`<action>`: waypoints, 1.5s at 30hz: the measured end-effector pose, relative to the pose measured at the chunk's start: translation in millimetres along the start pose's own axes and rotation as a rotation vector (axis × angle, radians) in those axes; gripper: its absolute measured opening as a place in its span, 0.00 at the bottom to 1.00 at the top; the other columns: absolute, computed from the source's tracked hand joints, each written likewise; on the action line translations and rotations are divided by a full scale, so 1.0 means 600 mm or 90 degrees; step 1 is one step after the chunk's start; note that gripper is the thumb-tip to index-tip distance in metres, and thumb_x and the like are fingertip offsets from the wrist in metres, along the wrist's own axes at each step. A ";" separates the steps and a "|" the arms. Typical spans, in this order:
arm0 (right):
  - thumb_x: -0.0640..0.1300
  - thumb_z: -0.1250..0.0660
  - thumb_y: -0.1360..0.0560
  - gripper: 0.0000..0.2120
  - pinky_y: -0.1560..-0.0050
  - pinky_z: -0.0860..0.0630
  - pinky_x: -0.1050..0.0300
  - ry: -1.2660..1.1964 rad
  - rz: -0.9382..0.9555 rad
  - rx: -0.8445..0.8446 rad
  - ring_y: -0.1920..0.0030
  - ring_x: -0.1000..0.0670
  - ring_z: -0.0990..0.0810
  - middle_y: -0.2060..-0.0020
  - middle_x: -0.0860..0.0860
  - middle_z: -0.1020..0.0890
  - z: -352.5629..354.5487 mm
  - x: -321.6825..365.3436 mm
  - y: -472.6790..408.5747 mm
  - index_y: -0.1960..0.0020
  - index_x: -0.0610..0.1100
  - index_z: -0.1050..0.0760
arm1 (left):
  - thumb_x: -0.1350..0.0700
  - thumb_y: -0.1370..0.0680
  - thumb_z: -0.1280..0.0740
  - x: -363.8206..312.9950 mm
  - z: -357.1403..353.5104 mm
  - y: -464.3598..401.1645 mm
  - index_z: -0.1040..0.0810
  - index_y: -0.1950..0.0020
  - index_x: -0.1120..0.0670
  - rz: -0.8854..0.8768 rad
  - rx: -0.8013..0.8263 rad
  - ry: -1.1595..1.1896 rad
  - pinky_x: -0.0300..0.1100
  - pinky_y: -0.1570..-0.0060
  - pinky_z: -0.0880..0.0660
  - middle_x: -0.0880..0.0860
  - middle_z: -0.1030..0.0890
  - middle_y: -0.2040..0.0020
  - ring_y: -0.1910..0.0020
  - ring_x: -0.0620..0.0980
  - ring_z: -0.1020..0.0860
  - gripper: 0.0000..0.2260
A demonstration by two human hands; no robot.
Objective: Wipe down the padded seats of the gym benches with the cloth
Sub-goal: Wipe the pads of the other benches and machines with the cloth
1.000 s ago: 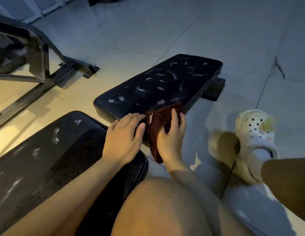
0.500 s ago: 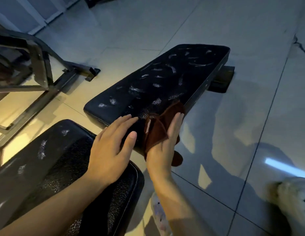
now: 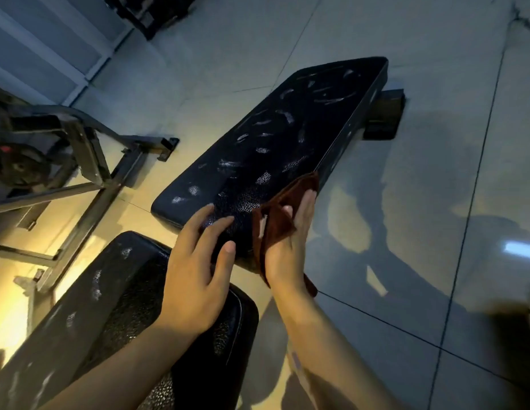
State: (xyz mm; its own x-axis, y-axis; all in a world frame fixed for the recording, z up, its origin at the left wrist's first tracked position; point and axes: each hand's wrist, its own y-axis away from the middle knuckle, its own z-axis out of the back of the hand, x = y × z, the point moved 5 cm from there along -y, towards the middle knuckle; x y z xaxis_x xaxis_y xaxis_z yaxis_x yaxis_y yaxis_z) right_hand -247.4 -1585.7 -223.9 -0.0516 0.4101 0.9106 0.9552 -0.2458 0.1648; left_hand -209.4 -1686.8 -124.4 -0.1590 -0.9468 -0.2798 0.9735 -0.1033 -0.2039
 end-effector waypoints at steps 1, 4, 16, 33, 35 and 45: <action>0.60 0.53 0.19 0.31 0.29 0.59 0.71 0.014 0.000 -0.016 0.29 0.68 0.57 0.25 0.64 0.55 0.011 0.011 -0.021 0.21 0.51 0.58 | 0.39 0.20 0.47 0.001 0.000 0.000 0.29 0.30 0.47 0.013 -0.003 -0.003 0.57 0.36 0.29 0.46 0.37 0.26 0.29 0.43 0.37 0.23; 0.59 0.52 0.19 0.33 0.25 0.61 0.62 0.047 -0.035 -0.002 0.26 0.62 0.59 0.21 0.54 0.58 0.029 0.030 -0.060 0.21 0.48 0.61 | 0.35 0.23 0.45 0.002 -0.003 -0.004 0.31 0.29 0.46 0.040 0.006 -0.023 0.59 0.38 0.29 0.46 0.38 0.26 0.29 0.46 0.37 0.26; 0.65 0.48 0.21 0.27 0.24 0.54 0.62 0.017 0.081 0.029 0.22 0.58 0.57 0.26 0.70 0.56 -0.006 -0.032 0.091 0.27 0.66 0.57 | 0.39 0.24 0.44 -0.002 -0.002 -0.004 0.29 0.30 0.50 0.041 0.035 -0.067 0.16 0.47 0.44 0.48 0.29 0.34 0.40 0.34 0.37 0.26; 0.69 0.50 0.24 0.33 0.22 0.53 0.49 0.016 0.028 0.015 0.21 0.55 0.55 0.21 0.55 0.54 0.007 -0.016 0.031 0.24 0.66 0.59 | 0.41 0.23 0.42 -0.003 -0.002 -0.005 0.26 0.33 0.52 0.009 0.006 -0.067 0.25 0.40 0.41 0.47 0.29 0.38 0.39 0.39 0.33 0.23; 0.69 0.50 0.22 0.27 0.22 0.50 0.50 -0.020 0.069 0.039 0.22 0.56 0.55 0.21 0.55 0.54 0.000 -0.014 0.085 0.27 0.74 0.58 | 0.42 0.23 0.42 0.000 -0.001 -0.004 0.26 0.33 0.52 0.022 0.004 -0.066 0.22 0.41 0.43 0.45 0.29 0.38 0.39 0.38 0.34 0.23; 0.64 0.50 0.21 0.37 0.22 0.58 0.51 0.140 0.014 -0.029 0.21 0.50 0.57 0.20 0.47 0.55 0.025 0.048 -0.104 0.20 0.46 0.55 | 0.42 0.23 0.42 0.006 -0.003 -0.008 0.24 0.36 0.53 0.042 0.009 -0.056 0.27 0.42 0.39 0.46 0.27 0.39 0.39 0.44 0.30 0.22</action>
State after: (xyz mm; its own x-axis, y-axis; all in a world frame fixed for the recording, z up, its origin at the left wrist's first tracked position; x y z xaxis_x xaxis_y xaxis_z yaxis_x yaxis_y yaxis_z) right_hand -303.9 -1545.3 -213.7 -0.0984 0.2041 0.9740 0.9427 -0.2943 0.1569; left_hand -214.9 -1689.5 -126.1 -0.0800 -0.9746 -0.2092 0.9838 -0.0435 -0.1739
